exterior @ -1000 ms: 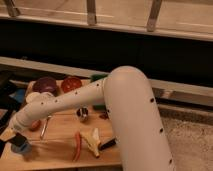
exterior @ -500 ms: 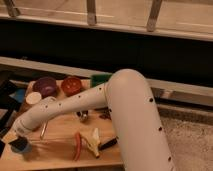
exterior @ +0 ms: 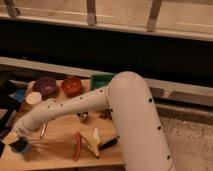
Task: Place eraser in plastic cup
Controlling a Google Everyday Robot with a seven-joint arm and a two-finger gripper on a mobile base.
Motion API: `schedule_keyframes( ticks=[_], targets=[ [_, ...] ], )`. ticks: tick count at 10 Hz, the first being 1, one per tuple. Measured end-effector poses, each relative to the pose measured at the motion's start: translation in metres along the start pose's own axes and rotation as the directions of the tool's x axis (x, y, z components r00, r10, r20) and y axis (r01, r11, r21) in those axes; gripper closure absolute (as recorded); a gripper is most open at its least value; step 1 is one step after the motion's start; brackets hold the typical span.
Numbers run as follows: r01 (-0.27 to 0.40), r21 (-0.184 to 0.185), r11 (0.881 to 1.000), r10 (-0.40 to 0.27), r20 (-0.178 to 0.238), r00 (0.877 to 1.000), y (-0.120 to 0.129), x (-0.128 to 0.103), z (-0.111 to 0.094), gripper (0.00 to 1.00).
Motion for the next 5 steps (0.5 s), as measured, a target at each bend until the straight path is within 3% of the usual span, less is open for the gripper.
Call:
schedule_keyframes(
  ticks=[3,5],
  targets=[
    [-0.002,-0.003,1.0,0.002,-0.005,1.0,-0.0001,0.001,0.0002,0.22],
    [-0.003,-0.003,1.0,0.003,-0.012,1.0,-0.0008,0.0022,-0.0003,0.2]
  ],
)
